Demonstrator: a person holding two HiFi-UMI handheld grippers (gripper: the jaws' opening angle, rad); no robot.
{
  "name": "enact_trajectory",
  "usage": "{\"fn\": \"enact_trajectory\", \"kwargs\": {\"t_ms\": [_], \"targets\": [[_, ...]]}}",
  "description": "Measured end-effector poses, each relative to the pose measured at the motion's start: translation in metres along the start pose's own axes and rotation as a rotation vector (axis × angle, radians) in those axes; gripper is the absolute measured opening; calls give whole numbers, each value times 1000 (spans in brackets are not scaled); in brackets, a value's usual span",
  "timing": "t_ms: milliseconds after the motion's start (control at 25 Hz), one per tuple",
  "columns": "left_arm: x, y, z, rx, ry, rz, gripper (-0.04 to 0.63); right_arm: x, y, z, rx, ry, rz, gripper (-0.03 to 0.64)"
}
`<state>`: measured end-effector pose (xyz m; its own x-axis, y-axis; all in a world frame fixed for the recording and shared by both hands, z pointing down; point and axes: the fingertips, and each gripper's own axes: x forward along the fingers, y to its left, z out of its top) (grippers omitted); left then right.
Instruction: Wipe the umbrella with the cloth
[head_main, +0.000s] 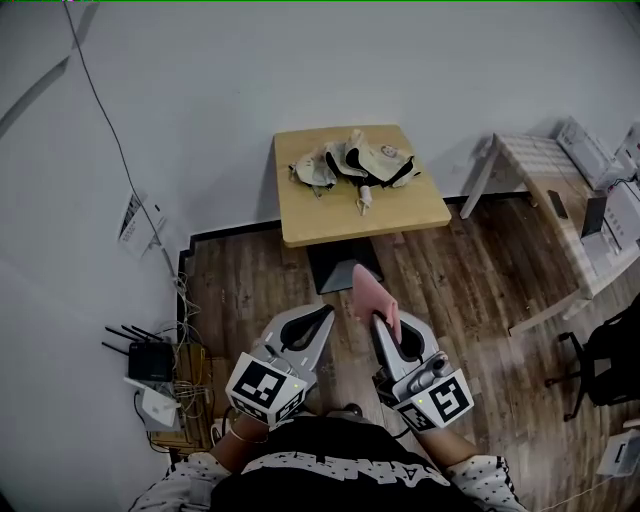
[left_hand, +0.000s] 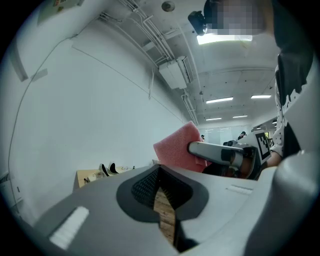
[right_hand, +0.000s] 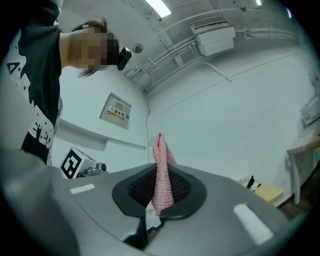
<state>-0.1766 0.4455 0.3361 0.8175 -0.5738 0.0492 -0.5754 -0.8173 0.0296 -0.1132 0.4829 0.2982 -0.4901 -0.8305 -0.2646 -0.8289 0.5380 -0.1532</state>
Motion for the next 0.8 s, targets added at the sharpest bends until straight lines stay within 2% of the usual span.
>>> {"fn": "enact_trajectory", "kwargs": {"t_ms": [400,640,800], "targets": [[34,-31,-9,11,28,-3,-14,-52,-44,8,26,-5,-88,29],[44,-50,-20,8,62,-17,-14,-66,-62,4,56,1,-94,29],[55,-46,-23,8,75,-18,-14,-63,-75,2,54,5,-91,29]]}}
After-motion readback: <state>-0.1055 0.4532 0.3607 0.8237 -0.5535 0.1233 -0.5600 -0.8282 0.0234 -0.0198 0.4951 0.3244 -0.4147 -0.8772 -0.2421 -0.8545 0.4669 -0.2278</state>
